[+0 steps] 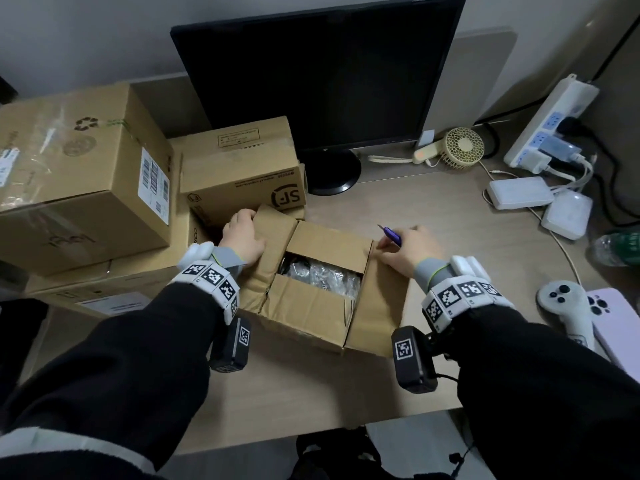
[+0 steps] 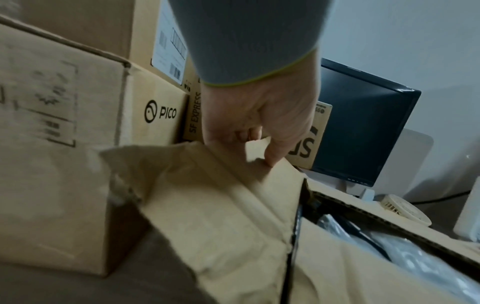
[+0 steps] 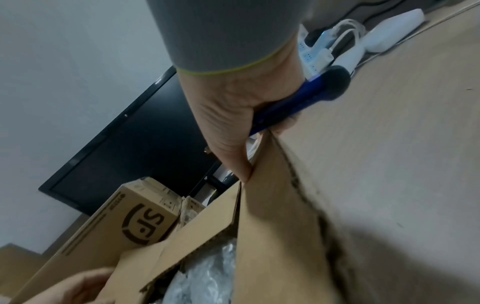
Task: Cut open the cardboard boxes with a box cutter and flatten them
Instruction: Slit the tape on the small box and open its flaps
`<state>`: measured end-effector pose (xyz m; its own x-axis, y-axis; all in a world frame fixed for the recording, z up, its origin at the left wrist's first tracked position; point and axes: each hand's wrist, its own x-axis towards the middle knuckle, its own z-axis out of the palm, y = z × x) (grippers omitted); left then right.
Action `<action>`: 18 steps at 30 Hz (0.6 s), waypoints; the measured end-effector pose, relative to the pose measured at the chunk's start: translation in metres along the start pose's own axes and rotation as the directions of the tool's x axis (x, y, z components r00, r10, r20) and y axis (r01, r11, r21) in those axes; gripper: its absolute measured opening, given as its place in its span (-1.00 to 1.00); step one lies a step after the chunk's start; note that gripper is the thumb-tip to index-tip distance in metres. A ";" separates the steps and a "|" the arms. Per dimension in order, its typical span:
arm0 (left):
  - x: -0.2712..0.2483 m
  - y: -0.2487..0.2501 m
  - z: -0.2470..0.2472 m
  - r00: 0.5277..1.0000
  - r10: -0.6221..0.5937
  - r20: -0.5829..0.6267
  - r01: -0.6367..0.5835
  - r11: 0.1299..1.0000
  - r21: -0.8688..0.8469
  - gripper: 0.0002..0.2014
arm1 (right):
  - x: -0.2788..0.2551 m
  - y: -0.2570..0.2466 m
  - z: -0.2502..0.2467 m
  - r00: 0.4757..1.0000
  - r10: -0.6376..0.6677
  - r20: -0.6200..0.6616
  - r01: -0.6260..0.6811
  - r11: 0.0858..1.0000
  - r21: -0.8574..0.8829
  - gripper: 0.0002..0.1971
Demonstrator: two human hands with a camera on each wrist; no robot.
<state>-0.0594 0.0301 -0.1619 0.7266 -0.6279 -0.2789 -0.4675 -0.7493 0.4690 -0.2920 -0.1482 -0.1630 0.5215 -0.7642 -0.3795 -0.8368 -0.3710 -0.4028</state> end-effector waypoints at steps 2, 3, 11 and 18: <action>-0.004 0.002 0.005 0.999 0.038 -0.008 -0.038 0.997 0.060 -0.39 | -0.002 -0.001 0.002 0.999 0.010 -0.041 -0.012 0.999 -0.050 -0.77; -0.007 0.003 0.008 0.998 0.051 -0.031 -0.048 0.996 0.078 -0.41 | -0.003 0.000 0.002 0.999 0.012 -0.038 -0.015 0.997 -0.070 -0.73; -0.023 0.011 0.018 0.985 -0.027 -0.172 0.060 0.980 0.188 -0.79 | -0.010 0.021 0.023 0.991 -0.030 0.130 0.033 0.999 -0.025 -0.59; -0.041 0.025 0.033 0.974 0.196 0.117 -0.224 0.914 0.337 -0.92 | -0.011 -0.016 0.002 0.983 -0.177 -0.039 0.151 0.919 -0.364 -0.71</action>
<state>-0.1176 0.0298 -0.1662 0.5573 -0.7826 -0.2775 -0.7600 -0.6154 0.2090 -0.2839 -0.1332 -0.1544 0.6546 -0.7063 -0.2694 -0.7509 -0.6486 -0.1240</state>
